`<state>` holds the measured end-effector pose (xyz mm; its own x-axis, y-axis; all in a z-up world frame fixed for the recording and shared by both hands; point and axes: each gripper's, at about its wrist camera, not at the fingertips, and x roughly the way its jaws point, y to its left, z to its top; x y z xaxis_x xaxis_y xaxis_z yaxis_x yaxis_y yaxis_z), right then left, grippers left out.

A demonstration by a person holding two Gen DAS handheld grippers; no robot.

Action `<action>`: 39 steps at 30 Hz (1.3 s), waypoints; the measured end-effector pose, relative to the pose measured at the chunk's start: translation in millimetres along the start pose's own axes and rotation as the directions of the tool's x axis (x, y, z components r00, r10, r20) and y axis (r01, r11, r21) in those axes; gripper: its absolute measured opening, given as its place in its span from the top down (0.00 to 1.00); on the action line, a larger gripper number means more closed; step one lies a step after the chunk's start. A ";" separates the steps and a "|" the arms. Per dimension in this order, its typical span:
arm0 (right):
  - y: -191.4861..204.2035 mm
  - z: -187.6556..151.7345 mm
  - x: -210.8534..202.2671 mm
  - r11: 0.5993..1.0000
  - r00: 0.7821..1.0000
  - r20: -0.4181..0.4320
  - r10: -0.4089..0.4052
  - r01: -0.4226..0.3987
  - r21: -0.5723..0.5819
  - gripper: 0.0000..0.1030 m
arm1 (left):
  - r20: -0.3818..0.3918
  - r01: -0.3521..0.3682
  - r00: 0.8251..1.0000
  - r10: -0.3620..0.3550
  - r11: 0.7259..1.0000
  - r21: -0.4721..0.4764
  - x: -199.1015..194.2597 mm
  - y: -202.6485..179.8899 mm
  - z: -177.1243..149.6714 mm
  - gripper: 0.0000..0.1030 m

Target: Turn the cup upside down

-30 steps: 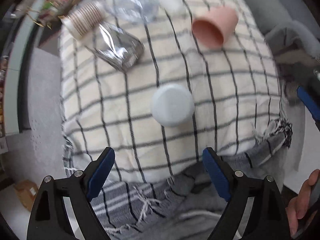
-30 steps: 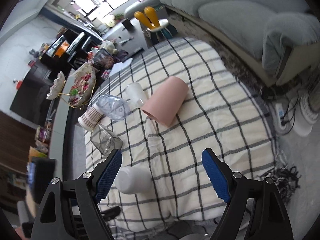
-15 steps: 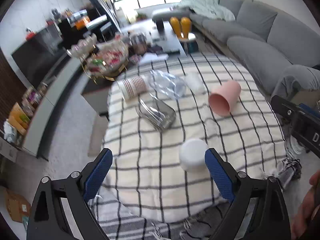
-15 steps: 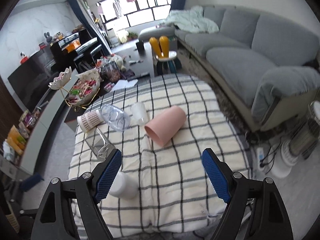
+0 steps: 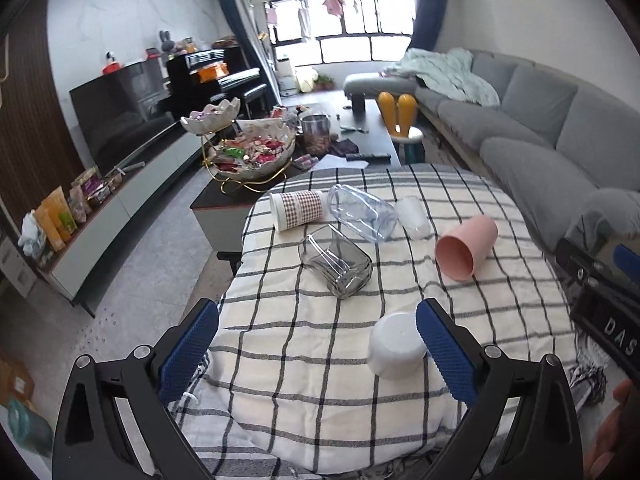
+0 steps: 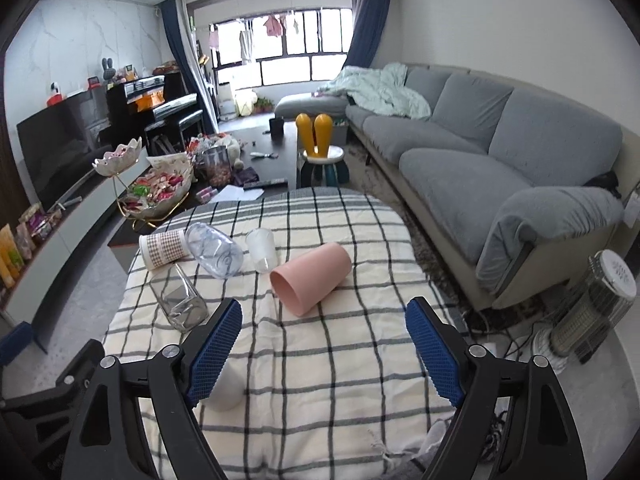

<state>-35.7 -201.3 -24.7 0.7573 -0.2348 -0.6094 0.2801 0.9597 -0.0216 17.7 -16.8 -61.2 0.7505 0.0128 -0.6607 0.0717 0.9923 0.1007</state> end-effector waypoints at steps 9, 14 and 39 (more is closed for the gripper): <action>12.1 -3.4 -10.6 0.999 0.999 0.044 -0.016 0.018 -0.047 0.13 | 0.093 -0.037 0.995 0.045 0.995 -0.090 -11.8 18.0 -4.9 0.00; 15.3 -3.9 -11.2 0.998 0.999 0.043 -0.009 0.011 -0.061 0.13 | 0.095 -0.039 0.994 0.048 0.994 -0.100 -11.3 21.5 -5.4 0.00; 17.2 -4.9 -11.9 0.998 0.999 0.043 -0.004 0.007 -0.063 0.11 | 0.093 -0.053 0.994 0.061 0.994 -0.091 -14.3 17.3 -6.6 0.00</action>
<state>-42.9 -181.2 -21.7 0.7811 -0.2452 -0.5743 0.2478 0.9659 -0.0754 3.8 1.1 -55.0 0.8113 0.0621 -0.5814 -0.0279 0.9973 0.0675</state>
